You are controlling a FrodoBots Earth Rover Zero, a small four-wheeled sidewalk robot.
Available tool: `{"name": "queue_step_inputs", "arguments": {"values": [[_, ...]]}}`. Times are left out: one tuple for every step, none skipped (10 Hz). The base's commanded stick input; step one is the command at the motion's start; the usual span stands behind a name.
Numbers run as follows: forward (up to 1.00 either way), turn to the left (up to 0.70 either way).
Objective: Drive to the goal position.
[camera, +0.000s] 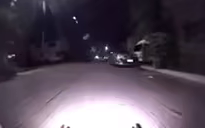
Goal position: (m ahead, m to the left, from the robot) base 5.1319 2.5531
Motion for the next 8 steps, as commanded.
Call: {"name": "queue_step_inputs", "arguments": {"values": [[0.85,0.00],[0.85,0.00],[0.85,0.00],[0.85,0.00],[0.85,0.00],[0.85,0.00],[0.85,0.00],[0.85,0.00]]}}
